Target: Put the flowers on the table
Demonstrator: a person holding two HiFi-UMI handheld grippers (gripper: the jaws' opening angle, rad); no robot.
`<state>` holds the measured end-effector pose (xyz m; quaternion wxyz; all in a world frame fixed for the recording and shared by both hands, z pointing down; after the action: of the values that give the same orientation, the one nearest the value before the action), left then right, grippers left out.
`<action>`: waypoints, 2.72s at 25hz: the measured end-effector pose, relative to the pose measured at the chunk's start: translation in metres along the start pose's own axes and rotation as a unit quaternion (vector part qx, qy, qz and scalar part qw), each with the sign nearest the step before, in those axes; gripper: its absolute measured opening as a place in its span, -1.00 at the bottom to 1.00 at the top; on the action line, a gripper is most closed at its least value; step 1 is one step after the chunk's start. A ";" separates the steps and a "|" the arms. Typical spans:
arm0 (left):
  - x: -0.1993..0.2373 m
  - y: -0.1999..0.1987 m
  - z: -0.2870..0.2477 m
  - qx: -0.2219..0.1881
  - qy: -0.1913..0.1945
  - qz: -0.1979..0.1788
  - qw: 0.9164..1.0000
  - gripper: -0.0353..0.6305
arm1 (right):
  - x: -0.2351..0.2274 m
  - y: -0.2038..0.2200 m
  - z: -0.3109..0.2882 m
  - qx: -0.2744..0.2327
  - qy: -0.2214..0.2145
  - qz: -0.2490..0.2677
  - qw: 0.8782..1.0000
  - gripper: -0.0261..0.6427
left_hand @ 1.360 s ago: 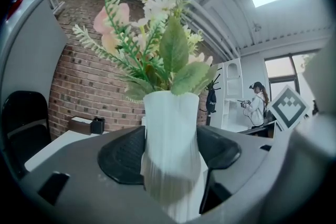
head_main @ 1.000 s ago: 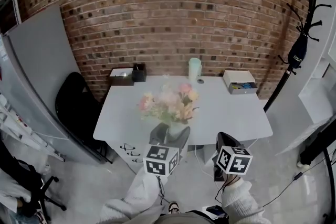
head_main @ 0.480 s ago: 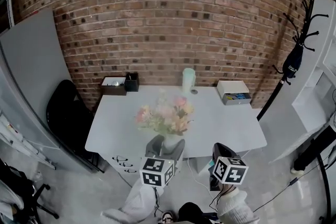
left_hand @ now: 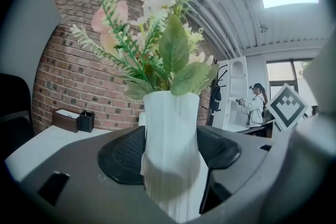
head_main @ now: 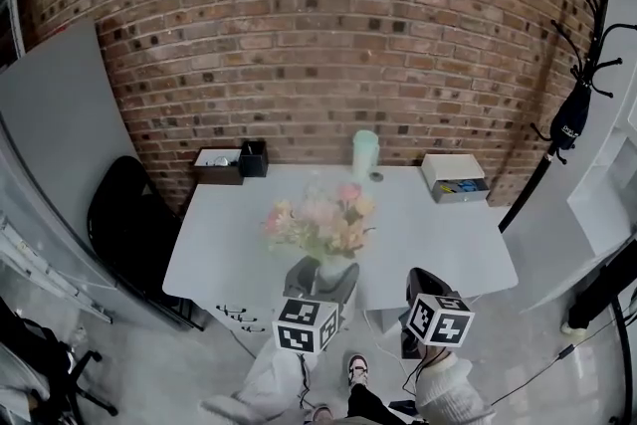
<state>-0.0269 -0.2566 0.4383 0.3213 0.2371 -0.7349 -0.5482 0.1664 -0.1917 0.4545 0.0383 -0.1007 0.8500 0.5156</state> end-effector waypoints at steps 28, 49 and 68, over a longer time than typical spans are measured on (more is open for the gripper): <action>0.021 -0.048 -0.188 0.003 -0.075 -0.001 0.997 0.05 | -0.099 -0.100 -0.173 0.020 -0.074 -0.007 0.997 -0.85; 0.066 -0.056 -0.229 0.005 -0.107 0.003 0.994 0.05 | -0.097 -0.128 -0.236 0.032 -0.105 0.012 0.994 -0.85; 0.153 -0.069 -0.298 -0.019 -0.092 -0.025 0.995 0.05 | -0.089 -0.134 -0.320 0.057 -0.090 0.016 0.994 -0.85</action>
<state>0.0867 -0.5782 0.4615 0.2426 0.1977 -0.7448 -0.5893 0.2943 -0.5228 0.5020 0.1119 -0.0377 0.8724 0.4743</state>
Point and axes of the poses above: the fingertips, and each gripper's own axes: z backward along the fingers, x to its left, y out of its underside, the point moved 5 cm from there along z, backward along the fingers, and after that the axes turned 5 degrees about x, right-handed, at the moved point
